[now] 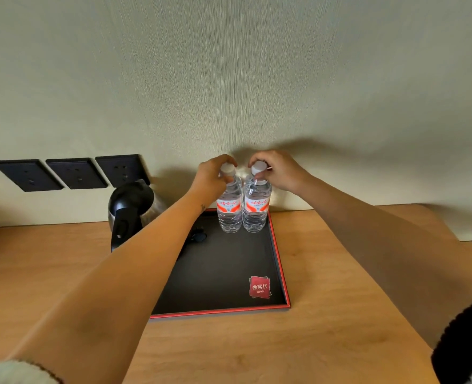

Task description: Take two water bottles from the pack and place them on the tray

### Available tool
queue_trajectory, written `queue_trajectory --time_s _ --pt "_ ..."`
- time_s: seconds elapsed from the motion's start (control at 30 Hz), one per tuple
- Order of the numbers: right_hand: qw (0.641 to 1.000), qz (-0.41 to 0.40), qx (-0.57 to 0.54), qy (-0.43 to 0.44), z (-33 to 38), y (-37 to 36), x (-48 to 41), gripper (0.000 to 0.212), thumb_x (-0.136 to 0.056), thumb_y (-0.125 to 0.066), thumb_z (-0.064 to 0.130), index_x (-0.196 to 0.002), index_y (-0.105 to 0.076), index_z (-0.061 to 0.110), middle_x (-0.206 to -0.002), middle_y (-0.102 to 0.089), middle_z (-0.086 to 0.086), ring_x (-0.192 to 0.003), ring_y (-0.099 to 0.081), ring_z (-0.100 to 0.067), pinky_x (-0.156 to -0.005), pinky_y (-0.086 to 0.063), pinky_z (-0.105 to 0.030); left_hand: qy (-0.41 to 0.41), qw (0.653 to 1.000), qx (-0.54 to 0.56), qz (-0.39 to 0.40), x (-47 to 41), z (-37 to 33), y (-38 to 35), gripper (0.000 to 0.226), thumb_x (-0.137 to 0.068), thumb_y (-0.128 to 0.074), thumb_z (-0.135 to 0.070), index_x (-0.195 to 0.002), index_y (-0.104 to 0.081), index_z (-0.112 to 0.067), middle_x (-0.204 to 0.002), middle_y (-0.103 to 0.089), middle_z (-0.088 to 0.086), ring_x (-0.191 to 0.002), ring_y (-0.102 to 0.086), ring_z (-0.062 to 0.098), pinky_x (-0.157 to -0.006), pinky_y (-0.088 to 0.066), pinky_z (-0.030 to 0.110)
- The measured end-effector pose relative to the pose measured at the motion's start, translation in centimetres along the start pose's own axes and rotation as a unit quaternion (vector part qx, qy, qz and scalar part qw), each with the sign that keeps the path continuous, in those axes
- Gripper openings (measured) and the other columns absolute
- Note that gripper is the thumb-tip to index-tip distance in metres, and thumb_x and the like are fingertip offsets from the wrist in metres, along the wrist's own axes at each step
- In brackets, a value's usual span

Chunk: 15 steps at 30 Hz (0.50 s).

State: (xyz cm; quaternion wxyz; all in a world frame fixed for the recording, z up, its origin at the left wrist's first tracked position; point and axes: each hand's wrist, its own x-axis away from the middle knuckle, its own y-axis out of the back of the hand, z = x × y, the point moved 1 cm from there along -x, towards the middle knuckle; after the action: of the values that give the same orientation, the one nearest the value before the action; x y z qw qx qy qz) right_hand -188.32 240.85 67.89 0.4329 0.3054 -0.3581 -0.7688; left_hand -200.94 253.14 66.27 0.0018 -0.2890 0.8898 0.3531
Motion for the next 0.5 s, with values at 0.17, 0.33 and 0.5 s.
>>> queue_trajectory --time_s 0.17,0.33,0.5 --pt "1.000 0.002 0.012 -0.005 0.3 -0.1 0.0 0.026 -0.075 -0.069 -0.001 -0.099 -0.064 0.007 -0.107 -0.068 -0.015 -0.098 -0.060 -0.025 -0.081 -0.046 -0.031 0.000 1.000 0.008 -0.001 0.1 0.0 -0.2 0.029 -0.078 -0.055 0.008 -0.100 -0.062 -0.008 -0.101 -0.066 0.013 -0.088 -0.053 0.018 -0.069 -0.037 0.014" --pt "1.000 0.009 -0.013 -0.024 0.0 -0.4 0.5 0.027 -0.078 -0.067 0.002 -0.103 -0.060 0.011 -0.107 -0.066 -0.016 -0.097 -0.060 -0.029 -0.081 -0.048 -0.038 0.010 1.000 0.009 0.006 0.0 0.1 -0.2 0.029 -0.079 -0.058 0.001 -0.104 -0.062 -0.012 -0.105 -0.067 0.011 -0.091 -0.055 0.018 -0.071 -0.039 0.011" --pt "1.000 0.013 -0.002 -0.017 0.5 -0.5 1.5 0.036 -0.083 -0.063 0.006 -0.116 -0.052 0.009 -0.114 -0.060 -0.017 -0.096 -0.056 -0.029 -0.073 -0.036 -0.025 0.018 0.999 -0.011 0.025 0.6 -1.0 0.2 0.045 -0.080 -0.060 -0.002 -0.123 -0.055 -0.013 -0.121 -0.061 0.015 -0.107 -0.055 0.026 -0.084 -0.039 0.023"
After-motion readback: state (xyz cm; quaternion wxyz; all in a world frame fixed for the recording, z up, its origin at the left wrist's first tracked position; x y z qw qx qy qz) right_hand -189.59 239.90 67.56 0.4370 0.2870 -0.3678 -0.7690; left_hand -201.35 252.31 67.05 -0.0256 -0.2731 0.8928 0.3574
